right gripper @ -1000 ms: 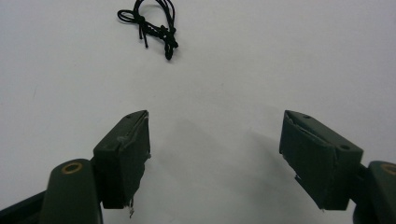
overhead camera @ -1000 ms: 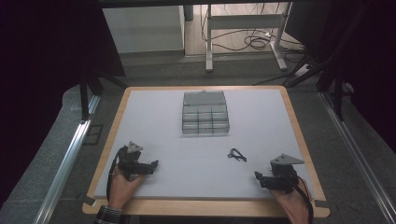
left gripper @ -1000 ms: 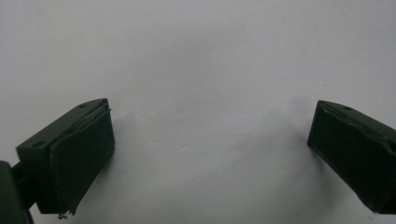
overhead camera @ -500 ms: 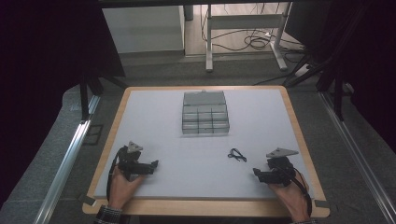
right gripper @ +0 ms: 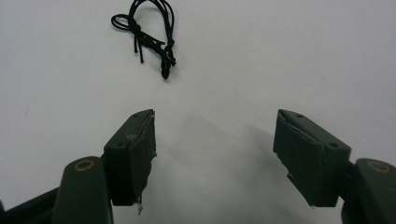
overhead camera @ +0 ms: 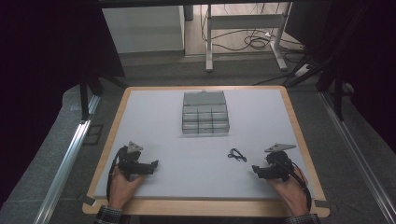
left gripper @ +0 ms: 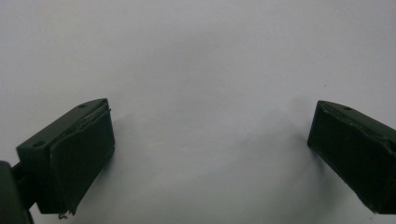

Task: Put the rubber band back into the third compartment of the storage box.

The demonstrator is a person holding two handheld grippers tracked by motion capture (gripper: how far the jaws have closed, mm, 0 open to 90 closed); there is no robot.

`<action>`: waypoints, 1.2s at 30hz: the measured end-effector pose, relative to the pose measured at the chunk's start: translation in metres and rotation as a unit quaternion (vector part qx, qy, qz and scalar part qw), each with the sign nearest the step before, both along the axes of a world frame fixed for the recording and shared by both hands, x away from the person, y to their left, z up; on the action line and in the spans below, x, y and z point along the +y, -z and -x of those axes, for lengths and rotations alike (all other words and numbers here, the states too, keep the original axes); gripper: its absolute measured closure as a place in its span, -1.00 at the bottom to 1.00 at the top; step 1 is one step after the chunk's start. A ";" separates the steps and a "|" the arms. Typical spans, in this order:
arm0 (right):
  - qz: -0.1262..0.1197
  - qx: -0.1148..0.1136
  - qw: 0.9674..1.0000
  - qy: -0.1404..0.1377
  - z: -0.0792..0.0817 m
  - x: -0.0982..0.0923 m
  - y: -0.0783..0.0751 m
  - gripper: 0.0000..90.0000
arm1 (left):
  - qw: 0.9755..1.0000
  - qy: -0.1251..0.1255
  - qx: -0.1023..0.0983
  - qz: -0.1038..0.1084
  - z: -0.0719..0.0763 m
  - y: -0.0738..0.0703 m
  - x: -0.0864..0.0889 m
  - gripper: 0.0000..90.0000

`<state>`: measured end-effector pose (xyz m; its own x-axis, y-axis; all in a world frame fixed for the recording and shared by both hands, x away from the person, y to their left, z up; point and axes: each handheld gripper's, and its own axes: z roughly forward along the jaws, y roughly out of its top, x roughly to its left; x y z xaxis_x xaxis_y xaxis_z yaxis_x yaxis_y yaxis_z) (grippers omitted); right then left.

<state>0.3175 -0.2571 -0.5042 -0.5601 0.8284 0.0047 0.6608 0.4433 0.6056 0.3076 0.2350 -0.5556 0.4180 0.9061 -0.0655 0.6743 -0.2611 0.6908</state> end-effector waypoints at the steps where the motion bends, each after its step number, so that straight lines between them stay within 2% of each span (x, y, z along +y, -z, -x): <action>1: 0.002 0.001 1.000 -0.001 -0.002 0.001 -0.002 -0.33 | 1.000 0.000 0.000 0.000 0.000 0.000 0.000 -0.99; 4: 0.002 0.006 1.000 -0.005 -0.004 0.002 -0.004 -0.33 | 1.000 0.000 0.000 0.000 0.000 0.000 0.000 -0.99; 17: 0.031 0.037 0.998 -0.028 -0.017 0.013 -0.009 -0.15 | 1.000 0.000 0.000 0.000 0.000 0.000 0.000 -0.99; 36: 0.060 0.088 0.993 -0.058 -0.040 0.028 -0.022 0.07 | 1.000 0.001 0.000 -0.001 0.000 0.000 0.000 -0.99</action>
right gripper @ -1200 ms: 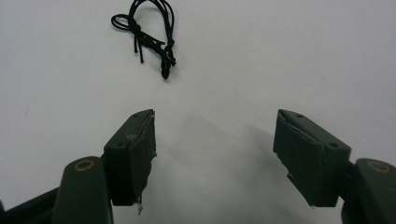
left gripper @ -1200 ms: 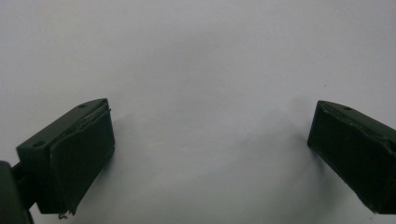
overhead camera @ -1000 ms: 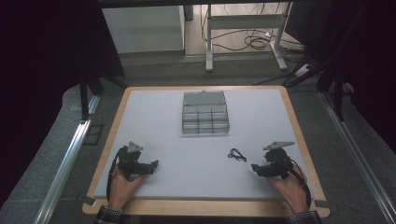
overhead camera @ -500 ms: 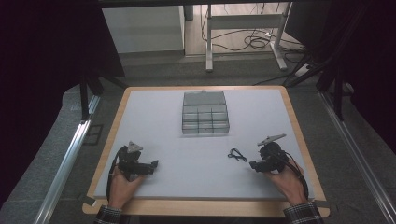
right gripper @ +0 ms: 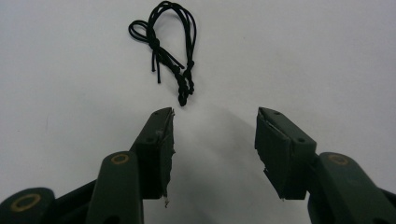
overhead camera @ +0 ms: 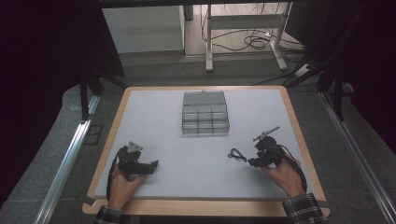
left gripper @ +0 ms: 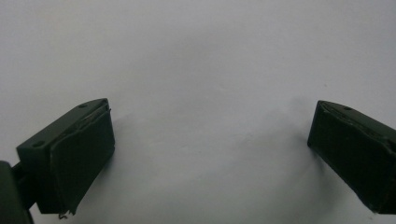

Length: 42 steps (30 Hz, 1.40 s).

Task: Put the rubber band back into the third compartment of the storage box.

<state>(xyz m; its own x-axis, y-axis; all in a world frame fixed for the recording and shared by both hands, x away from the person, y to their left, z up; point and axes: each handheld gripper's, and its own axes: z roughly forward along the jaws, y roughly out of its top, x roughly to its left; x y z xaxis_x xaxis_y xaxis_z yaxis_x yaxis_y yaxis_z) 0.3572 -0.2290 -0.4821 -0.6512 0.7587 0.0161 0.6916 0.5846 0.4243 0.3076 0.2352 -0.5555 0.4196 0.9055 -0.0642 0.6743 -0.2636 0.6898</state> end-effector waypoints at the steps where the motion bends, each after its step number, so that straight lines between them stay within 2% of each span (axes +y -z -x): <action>1: 0.002 0.003 1.000 -0.004 -0.002 0.001 -0.001 0.09 | 1.000 0.000 0.000 0.000 0.000 0.000 0.000 -0.99; 11: 0.017 0.025 0.999 -0.018 -0.014 0.012 -0.004 0.19 | 1.000 0.000 0.000 0.000 0.000 0.000 0.000 -0.99; 20: 0.037 0.052 0.997 -0.043 -0.023 0.027 -0.003 0.31 | 1.000 0.000 0.000 0.001 0.000 0.000 0.000 -0.99; 26: 0.046 0.061 0.996 -0.045 -0.030 0.033 -0.002 0.32 | 1.000 0.000 0.000 0.001 0.000 0.000 0.000 -0.99; 28: 0.056 0.069 0.995 -0.049 -0.033 0.038 0.000 0.33 | 1.000 0.000 0.000 0.001 0.000 0.000 0.000 -0.99; 35: 0.077 0.073 0.992 -0.063 -0.038 0.050 0.001 0.40 | 1.000 0.000 0.000 0.001 0.000 0.000 0.000 -0.99; 42: 0.114 0.081 0.987 -0.081 -0.041 0.060 0.007 0.53 | 1.000 0.000 0.000 0.001 0.000 0.000 0.000 -0.99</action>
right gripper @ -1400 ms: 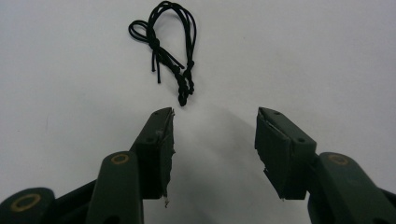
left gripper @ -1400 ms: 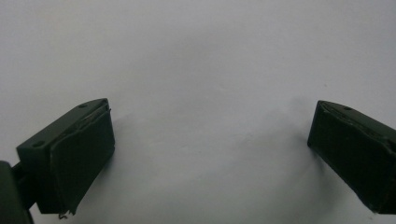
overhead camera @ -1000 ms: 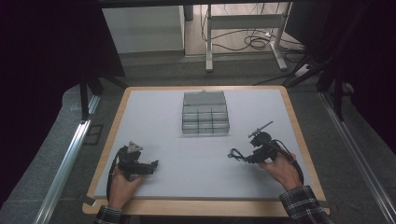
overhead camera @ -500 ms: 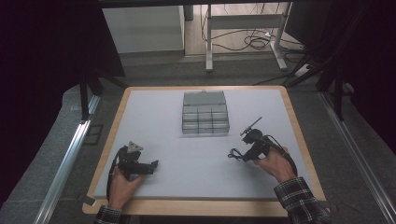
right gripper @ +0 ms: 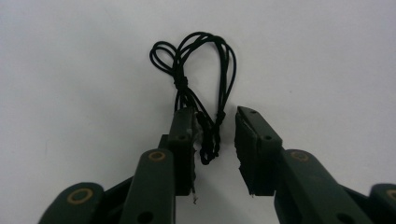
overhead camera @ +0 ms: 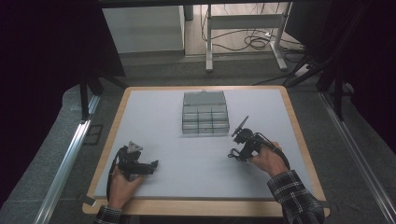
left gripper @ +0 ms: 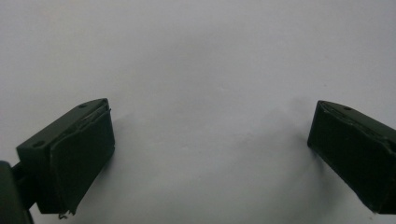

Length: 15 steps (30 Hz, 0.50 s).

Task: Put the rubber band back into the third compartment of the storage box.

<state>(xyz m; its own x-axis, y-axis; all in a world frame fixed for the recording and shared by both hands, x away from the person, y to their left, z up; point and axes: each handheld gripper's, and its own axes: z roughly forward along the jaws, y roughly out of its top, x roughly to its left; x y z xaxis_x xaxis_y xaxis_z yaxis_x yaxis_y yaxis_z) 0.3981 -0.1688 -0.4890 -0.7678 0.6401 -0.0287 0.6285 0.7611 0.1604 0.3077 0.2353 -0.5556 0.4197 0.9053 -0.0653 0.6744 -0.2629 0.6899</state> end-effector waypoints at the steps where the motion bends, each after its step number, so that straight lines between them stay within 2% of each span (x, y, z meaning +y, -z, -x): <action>1: 0.008 0.002 1.000 -0.002 0.000 0.002 0.001 0.55 | 1.000 0.000 0.000 0.000 0.000 0.000 0.000 -0.99; 3: 0.011 0.002 1.000 -0.003 0.000 0.003 0.001 0.59 | 1.000 0.000 0.000 0.000 0.000 0.000 0.000 -0.99; 4: 0.013 0.006 1.000 -0.005 -0.001 0.004 0.001 0.71 | 1.000 0.000 0.000 0.000 0.000 0.000 0.000 -0.99; 7: 0.014 0.013 1.000 -0.009 -0.002 0.006 0.001 0.84 | 1.000 0.000 0.000 0.000 0.000 0.000 0.000 -0.99; 11: 0.016 0.018 1.000 -0.005 -0.002 0.007 0.000 0.90 | 1.000 0.000 0.000 0.000 0.000 0.000 0.000 -0.99; 15: -0.001 0.020 1.000 0.000 -0.003 0.006 -0.006 0.92 | 1.000 0.000 0.000 0.000 0.000 0.000 0.000 -0.99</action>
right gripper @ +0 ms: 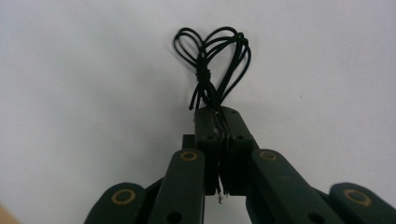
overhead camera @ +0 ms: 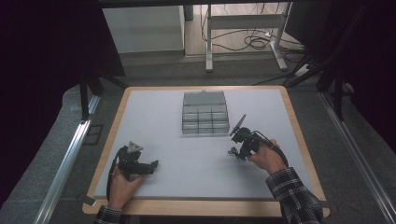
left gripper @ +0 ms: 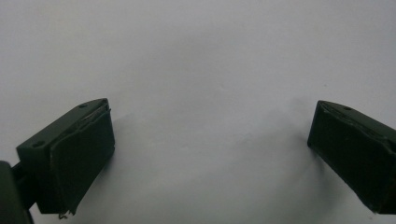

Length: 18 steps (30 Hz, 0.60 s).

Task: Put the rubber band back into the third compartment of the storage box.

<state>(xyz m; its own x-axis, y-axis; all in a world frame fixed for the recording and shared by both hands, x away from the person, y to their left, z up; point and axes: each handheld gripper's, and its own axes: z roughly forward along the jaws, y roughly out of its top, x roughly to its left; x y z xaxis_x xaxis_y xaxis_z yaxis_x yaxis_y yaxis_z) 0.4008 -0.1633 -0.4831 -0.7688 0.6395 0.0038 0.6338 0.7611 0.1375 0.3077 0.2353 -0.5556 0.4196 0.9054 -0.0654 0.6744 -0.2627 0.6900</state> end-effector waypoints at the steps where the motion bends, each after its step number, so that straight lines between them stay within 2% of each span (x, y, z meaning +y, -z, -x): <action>1: -0.001 0.000 1.000 0.000 0.000 0.000 -0.002 0.92 | 1.000 0.000 0.000 0.000 0.000 0.000 0.000 -0.99; 18: -0.027 0.003 1.000 0.015 -0.005 -0.004 -0.030 0.93 | 1.000 0.000 0.000 0.000 0.000 0.000 0.000 -0.99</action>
